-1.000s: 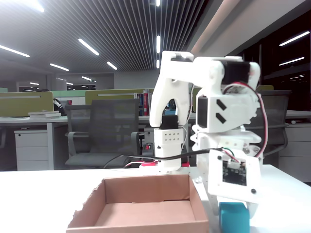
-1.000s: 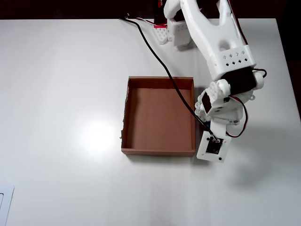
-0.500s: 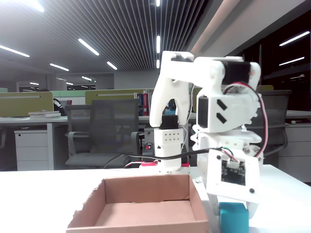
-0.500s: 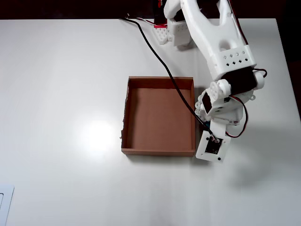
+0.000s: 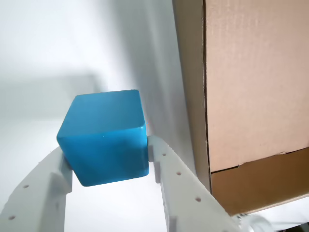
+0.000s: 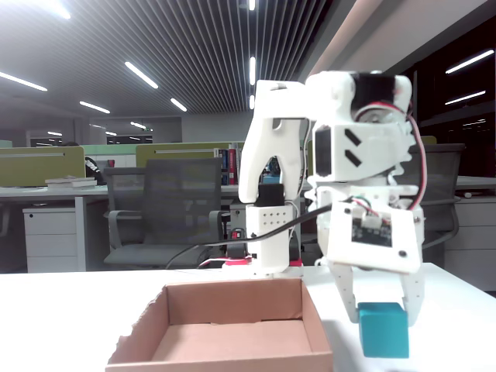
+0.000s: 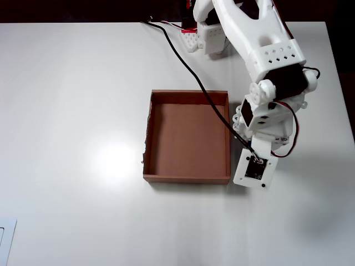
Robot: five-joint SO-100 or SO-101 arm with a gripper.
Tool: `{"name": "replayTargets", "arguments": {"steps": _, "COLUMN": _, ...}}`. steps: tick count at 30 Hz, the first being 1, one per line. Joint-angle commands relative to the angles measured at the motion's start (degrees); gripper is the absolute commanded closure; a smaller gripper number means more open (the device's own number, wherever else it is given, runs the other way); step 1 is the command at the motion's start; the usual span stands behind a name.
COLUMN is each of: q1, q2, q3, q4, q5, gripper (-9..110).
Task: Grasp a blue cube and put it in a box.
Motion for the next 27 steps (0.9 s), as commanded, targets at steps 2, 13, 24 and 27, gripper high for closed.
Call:
{"name": "replayTargets", "arguments": {"steps": 2, "q1": -0.1, "q2": 7.4, "q3": -2.8, "q4": 1.1, "q5": 0.4, "gripper": 87}}
{"name": "replayTargets", "arguments": {"steps": 13, "q1": 3.7, "q2": 15.2, "q3": -2.8, "q4": 6.0, "q5": 3.3, "gripper": 87}}
{"name": "replayTargets", "arguments": {"steps": 24, "q1": 13.4, "q2": 19.6, "q3": -3.5, "q4": 8.9, "q5": 3.7, "gripper": 87}}
{"name": "replayTargets", "arguments": {"steps": 27, "q1": 16.4, "q2": 19.9, "q3": -4.4, "q4": 9.8, "q5": 3.8, "gripper": 86}}
